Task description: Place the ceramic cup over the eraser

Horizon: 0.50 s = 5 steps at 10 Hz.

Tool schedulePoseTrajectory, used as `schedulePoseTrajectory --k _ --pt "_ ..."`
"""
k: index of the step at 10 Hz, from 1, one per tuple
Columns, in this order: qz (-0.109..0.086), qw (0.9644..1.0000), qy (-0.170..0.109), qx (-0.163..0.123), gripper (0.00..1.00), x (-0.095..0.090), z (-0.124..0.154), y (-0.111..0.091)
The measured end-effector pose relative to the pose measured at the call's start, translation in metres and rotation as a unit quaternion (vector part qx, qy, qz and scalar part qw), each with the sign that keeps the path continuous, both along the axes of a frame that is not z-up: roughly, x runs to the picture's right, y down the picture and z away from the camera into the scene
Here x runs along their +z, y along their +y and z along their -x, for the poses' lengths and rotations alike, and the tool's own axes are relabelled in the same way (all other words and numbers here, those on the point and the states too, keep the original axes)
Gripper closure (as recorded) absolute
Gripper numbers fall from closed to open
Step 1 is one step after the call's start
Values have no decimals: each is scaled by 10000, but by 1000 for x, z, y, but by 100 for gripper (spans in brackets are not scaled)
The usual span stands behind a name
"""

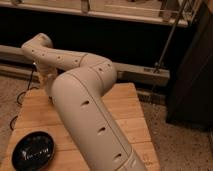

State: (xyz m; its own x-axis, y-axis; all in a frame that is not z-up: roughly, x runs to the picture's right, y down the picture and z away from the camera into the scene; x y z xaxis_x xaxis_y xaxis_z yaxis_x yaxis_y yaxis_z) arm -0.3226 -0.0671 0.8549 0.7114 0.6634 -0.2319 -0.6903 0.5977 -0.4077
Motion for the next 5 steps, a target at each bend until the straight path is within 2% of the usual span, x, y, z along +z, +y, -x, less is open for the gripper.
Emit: schedulePoseTrajectory --k 2,3,5 --pt "128 9999 -6 -116 55 12 -6 15" --pt "256 9995 -14 -176 44 15 -7 26" --pt "657 9976 -59 -210 25 16 -9 51"
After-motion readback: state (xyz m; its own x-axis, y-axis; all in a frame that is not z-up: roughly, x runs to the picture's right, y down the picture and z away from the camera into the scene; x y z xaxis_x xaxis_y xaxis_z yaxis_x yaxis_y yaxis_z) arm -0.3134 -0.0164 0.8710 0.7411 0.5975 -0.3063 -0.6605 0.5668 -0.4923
